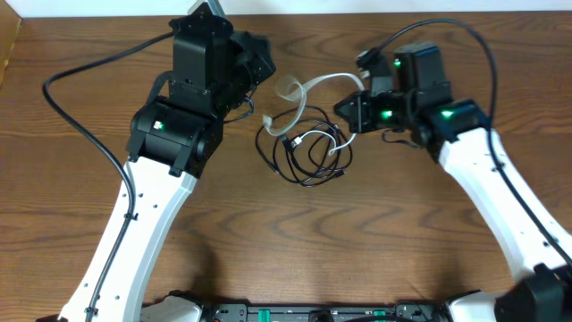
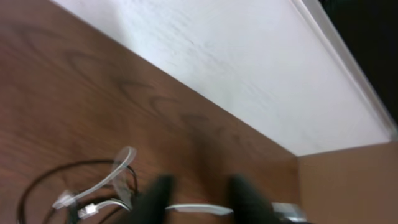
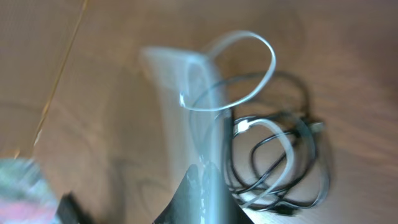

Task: Untangle cables
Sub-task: 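Carry the white cable to the right table edge and release it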

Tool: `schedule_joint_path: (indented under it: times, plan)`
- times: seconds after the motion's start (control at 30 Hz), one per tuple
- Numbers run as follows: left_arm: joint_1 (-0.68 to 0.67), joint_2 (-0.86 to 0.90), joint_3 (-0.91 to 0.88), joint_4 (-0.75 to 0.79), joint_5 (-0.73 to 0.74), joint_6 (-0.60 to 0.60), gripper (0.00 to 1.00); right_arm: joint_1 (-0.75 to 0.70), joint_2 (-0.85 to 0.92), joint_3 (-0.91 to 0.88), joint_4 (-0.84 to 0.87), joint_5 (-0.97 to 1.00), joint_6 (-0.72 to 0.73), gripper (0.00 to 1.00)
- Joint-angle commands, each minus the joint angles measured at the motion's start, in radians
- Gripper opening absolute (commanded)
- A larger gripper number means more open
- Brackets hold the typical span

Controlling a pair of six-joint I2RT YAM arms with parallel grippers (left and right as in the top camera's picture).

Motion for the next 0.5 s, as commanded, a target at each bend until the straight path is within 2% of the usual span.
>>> schedule_joint_path:
  times: [0.0, 0.03, 0.13, 0.3, 0.4, 0.47]
  plan:
    - [0.003, 0.002, 0.004, -0.005, -0.031, 0.118, 0.55, -0.04, -0.101, 0.119, 0.001, 0.076, -0.011, 0.01]
    - [0.003, 0.002, 0.003, -0.005, -0.031, 0.127, 0.6, -0.053, -0.116, 0.15, 0.002, 0.076, -0.011, 0.01]
    - [0.003, 0.007, 0.003, -0.01, -0.031, 0.143, 0.63, -0.103, -0.152, 0.224, 0.019, 0.125, 0.026, 0.01]
    - [0.003, 0.031, 0.003, -0.043, -0.031, 0.142, 0.64, -0.22, -0.165, 0.273, 0.073, 0.229, 0.03, 0.01]
    - [0.003, 0.056, 0.003, -0.051, -0.03, 0.142, 0.64, -0.35, -0.153, 0.273, 0.154, 0.425, 0.034, 0.01]
    - [0.003, 0.068, 0.003, -0.051, -0.03, 0.142, 0.63, -0.417, -0.134, 0.273, 0.206, 0.478, 0.032, 0.01]
